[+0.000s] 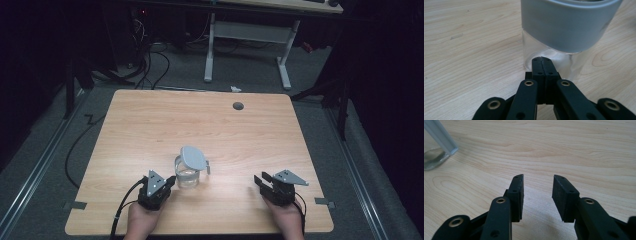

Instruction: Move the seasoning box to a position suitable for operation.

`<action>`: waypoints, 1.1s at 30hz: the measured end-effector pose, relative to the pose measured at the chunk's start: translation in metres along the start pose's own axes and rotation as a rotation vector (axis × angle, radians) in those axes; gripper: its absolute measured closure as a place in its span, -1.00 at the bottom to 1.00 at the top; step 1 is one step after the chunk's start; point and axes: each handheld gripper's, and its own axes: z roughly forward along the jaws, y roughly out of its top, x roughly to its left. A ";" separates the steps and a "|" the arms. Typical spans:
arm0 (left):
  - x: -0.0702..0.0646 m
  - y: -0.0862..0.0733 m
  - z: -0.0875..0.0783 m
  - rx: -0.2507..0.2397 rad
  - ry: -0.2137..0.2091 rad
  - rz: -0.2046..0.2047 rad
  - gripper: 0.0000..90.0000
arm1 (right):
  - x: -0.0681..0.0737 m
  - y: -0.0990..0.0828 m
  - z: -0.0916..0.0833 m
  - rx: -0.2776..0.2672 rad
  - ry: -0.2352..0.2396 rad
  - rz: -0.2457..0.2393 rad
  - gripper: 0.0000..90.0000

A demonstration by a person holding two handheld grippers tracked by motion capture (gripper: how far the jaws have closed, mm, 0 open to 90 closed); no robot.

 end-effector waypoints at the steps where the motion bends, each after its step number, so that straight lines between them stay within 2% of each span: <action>1: -0.001 0.000 0.000 0.000 -0.003 0.002 1.00 | 0.000 0.000 0.000 -0.001 0.001 0.004 0.37; 8: -0.015 -0.005 0.001 0.017 -0.041 0.008 1.00 | -0.001 0.000 0.000 -0.004 0.000 0.006 0.37; 15: -0.041 -0.012 0.011 0.040 -0.105 0.017 1.00 | -0.002 0.000 -0.002 -0.008 -0.001 0.010 0.38; 19: -0.049 -0.015 0.013 0.040 -0.125 0.029 1.00 | -0.003 0.000 -0.003 -0.010 -0.001 0.007 0.40; 21: -0.046 -0.015 0.011 0.028 -0.114 0.037 1.00 | -0.003 0.000 -0.003 -0.011 -0.001 0.008 0.44; 25: -0.021 -0.005 0.012 -0.007 -0.041 -0.001 1.00 | -0.004 0.000 -0.004 -0.011 0.004 0.007 0.60; 26: -0.021 -0.005 0.012 -0.007 -0.041 -0.001 1.00 | -0.004 0.000 -0.005 -0.013 0.005 0.008 0.64; 27: -0.009 0.001 0.019 -0.029 -0.002 0.010 1.00 | -0.004 0.000 -0.005 -0.015 0.005 0.010 0.67; 28: -0.009 0.001 0.019 -0.029 -0.002 0.010 1.00 | -0.004 0.000 -0.005 -0.016 0.006 0.008 0.71; 29: 0.000 0.006 0.029 -0.040 0.027 0.010 1.00 | -0.004 0.000 -0.005 -0.016 0.005 0.010 0.75; 30: 0.000 0.006 0.029 -0.040 0.027 0.010 1.00 | -0.004 0.000 -0.005 -0.016 0.005 0.010 0.75; 31: 0.005 0.010 0.038 -0.048 0.037 -0.011 1.00 | -0.003 0.000 -0.005 -0.013 0.006 0.010 0.81; 32: 0.005 0.010 0.038 -0.048 0.037 -0.011 1.00 | -0.003 0.000 -0.004 -0.011 0.006 0.005 0.83; 33: 0.007 0.011 0.046 -0.041 0.043 -0.011 1.00 | -0.003 0.000 -0.004 -0.009 0.006 0.003 0.84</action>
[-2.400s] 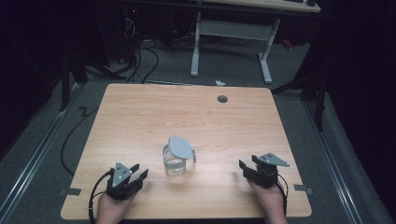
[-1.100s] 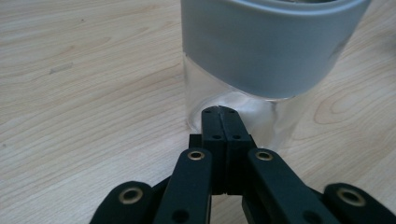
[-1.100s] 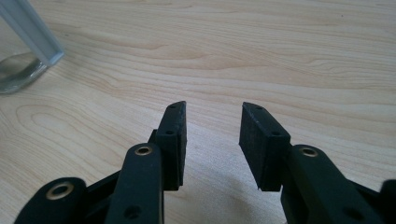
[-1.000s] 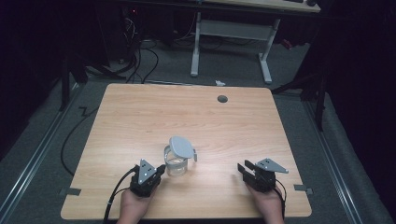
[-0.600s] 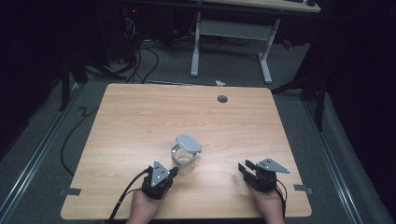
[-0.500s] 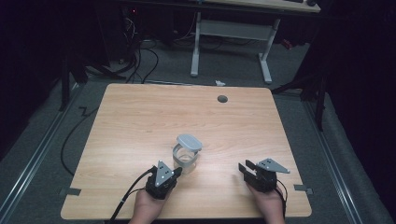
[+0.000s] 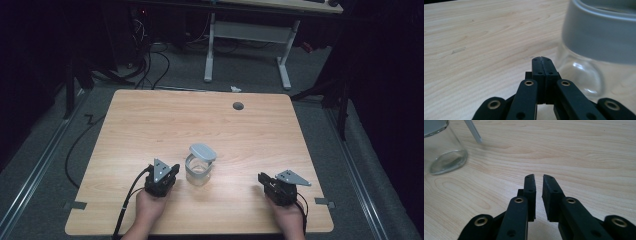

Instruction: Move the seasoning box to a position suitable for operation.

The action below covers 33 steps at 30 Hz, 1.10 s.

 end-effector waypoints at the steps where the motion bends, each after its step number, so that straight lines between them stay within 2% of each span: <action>1: 0.000 0.000 0.003 0.003 -0.002 -0.001 1.00 | 0.000 0.000 0.001 0.000 0.002 -0.003 0.84; 6: 0.000 -0.003 0.012 0.016 -0.016 -0.016 1.00 | 0.002 -0.002 0.003 0.013 0.007 -0.004 0.84; 13: -0.005 -0.007 0.009 0.025 -0.044 -0.017 1.00 | 0.002 -0.002 0.005 0.017 0.009 -0.010 0.84; 19: -0.011 -0.009 0.002 0.025 -0.054 -0.013 1.00 | 0.003 -0.002 0.005 0.014 0.007 -0.016 0.84; 33: -0.032 -0.021 -0.017 0.043 -0.105 -0.003 1.00 | 0.002 -0.002 0.005 0.016 0.006 -0.004 0.84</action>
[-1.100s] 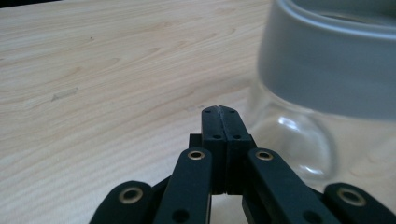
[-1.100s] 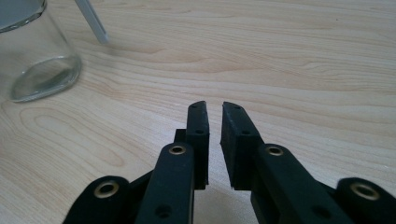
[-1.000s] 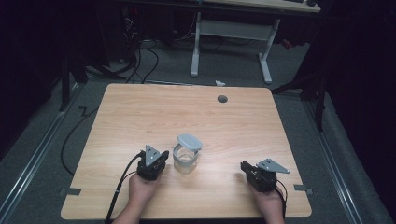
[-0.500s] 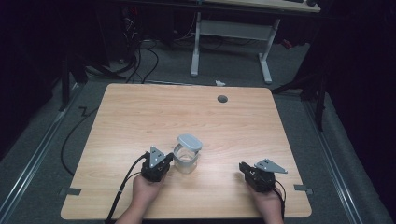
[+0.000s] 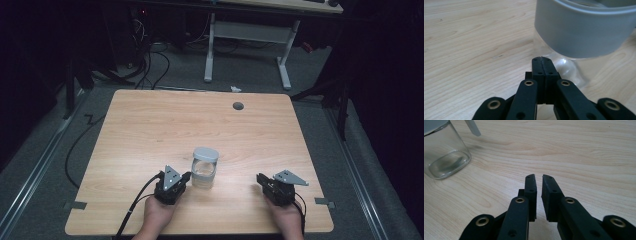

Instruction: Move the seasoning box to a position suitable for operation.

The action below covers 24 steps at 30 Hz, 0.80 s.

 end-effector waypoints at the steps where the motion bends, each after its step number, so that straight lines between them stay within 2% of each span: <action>1: -0.001 -0.001 0.000 -0.001 -0.004 0.001 1.00 | 0.000 0.000 0.000 0.001 0.000 0.000 0.84; 10: -0.009 -0.005 -0.003 0.006 -0.026 0.002 1.00 | 0.001 0.000 0.001 -0.002 0.008 -0.005 0.84; 24: -0.008 -0.009 -0.014 -0.001 -0.016 -0.001 0.98 | 0.007 0.001 0.002 -0.002 0.014 -0.021 0.87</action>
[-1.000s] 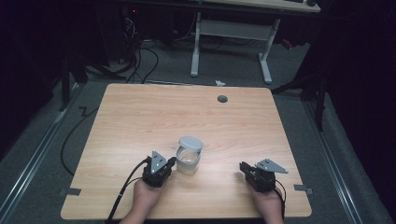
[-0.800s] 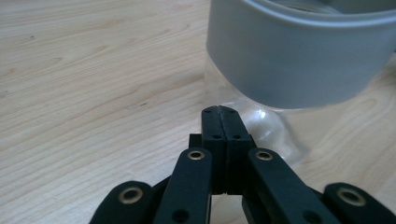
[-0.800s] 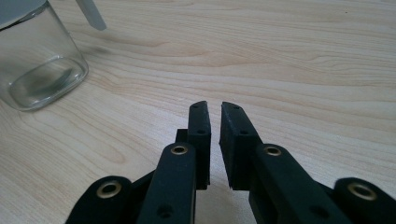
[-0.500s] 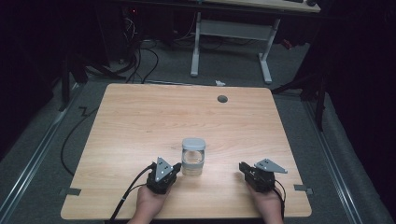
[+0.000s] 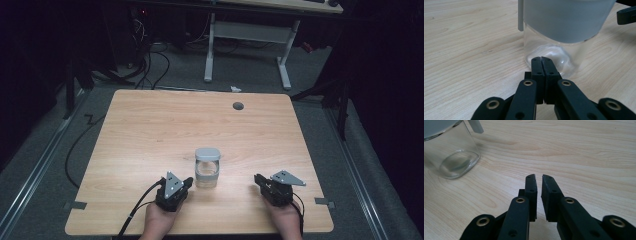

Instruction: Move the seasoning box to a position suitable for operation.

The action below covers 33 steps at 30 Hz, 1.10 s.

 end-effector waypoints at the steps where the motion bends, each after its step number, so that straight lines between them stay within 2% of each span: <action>1: -0.001 -0.001 -0.002 0.005 -0.003 -0.005 0.98 | 0.002 0.001 0.001 -0.002 0.004 -0.006 0.90; 4: -0.005 -0.002 -0.005 0.011 -0.014 -0.012 0.99 | 0.008 0.004 0.002 -0.011 0.007 -0.027 0.95; 6: -0.006 -0.004 -0.005 0.015 -0.018 -0.010 0.99 | 0.010 0.005 0.002 -0.015 0.010 -0.025 0.96; 10: -0.010 -0.009 -0.007 0.032 -0.031 0.002 0.99 | 0.018 0.013 0.003 -0.036 0.027 -0.043 1.00; 11: -0.011 -0.009 -0.007 0.034 -0.035 0.004 0.99 | 0.023 0.018 0.005 -0.047 0.045 -0.042 1.00; 16: -0.012 -0.011 -0.006 0.046 -0.042 -0.002 0.99 | 0.033 0.028 0.010 -0.058 0.065 -0.058 1.00; 20: -0.014 -0.012 -0.006 0.048 -0.050 0.012 0.99 | 0.042 0.044 0.017 -0.067 0.082 -0.083 1.00; 24: -0.015 -0.011 -0.007 0.049 -0.056 -0.004 0.99 | 0.047 0.056 0.019 -0.078 0.091 -0.091 1.00; 25: -0.017 -0.011 -0.006 0.049 -0.061 -0.008 0.99 | 0.049 0.064 0.021 -0.093 0.098 -0.094 1.00; 33: -0.024 -0.013 -0.004 0.056 -0.081 -0.008 0.99 | 0.058 0.090 0.024 -0.138 0.120 -0.107 1.00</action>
